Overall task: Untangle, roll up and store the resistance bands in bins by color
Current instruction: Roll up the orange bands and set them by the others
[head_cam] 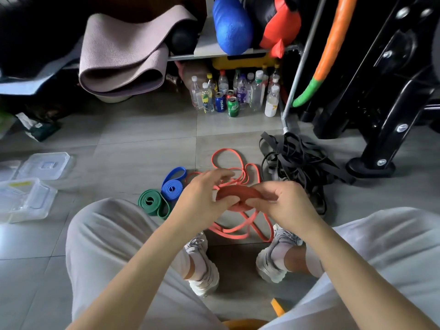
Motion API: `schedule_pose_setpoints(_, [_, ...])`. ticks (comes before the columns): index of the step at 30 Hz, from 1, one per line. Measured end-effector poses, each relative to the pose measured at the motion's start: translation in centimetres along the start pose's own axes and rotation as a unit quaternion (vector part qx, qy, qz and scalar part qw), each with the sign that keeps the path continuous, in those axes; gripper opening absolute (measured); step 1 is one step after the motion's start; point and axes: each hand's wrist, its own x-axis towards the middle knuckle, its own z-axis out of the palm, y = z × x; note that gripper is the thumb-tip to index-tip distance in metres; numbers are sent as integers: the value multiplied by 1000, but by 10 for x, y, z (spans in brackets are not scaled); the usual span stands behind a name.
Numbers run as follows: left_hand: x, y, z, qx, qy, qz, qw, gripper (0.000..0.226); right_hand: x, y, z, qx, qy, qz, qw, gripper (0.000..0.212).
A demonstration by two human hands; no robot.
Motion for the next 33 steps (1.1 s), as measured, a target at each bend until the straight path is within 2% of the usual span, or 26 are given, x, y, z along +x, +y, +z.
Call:
schedule_pose_setpoints(1, [1,4,-2,71,-7,30,997,42,0,-1,1,-33,-4,-8,999,21])
schedule_pose_setpoints(3, [4,11,-4,164,-41,69,983,35,2,-2,3,-70,2,-19,997,18])
schedule_pose_setpoints(6, [7,13,-6,187,-47,73,978,21,4,-3,3,-66,7,-11,998,17])
schedule_pose_setpoints(11, [6,10,-9,40,3,18,999,21,5,2,-4,-20,8,17,1000,23])
schedule_pose_setpoints(13, [5,9,-12,-34,34,-1,999,20,5,5,-5,-2,16,21,1000,22])
schedule_pose_setpoints(15, [5,9,-15,-114,48,-14,992,28,6,5,-5,25,28,27,999,24])
schedule_pose_setpoints(19, [4,8,-12,-246,61,-47,966,27,6,-1,-6,108,38,18,993,25])
schedule_pose_setpoints(23, [-2,13,-5,-397,39,-105,911,17,7,-5,-5,176,53,1,983,19])
schedule_pose_setpoints(25, [-2,13,0,-426,24,-133,894,17,7,-4,-5,200,66,10,978,19])
schedule_pose_setpoints(27, [0,8,2,-390,13,-126,912,20,5,-2,-6,177,59,8,982,24])
schedule_pose_setpoints(28, [2,5,1,-323,15,-96,942,25,5,-1,-7,150,47,6,988,26])
schedule_pose_setpoints(30, [4,3,-3,-104,15,-6,994,39,4,1,-6,81,22,6,996,29])
schedule_pose_setpoints(31, [4,6,-6,12,19,39,999,44,4,2,-5,43,13,4,999,27])
schedule_pose_setpoints(33, [6,11,-9,158,5,101,982,45,6,2,-1,-27,2,-14,1000,18])
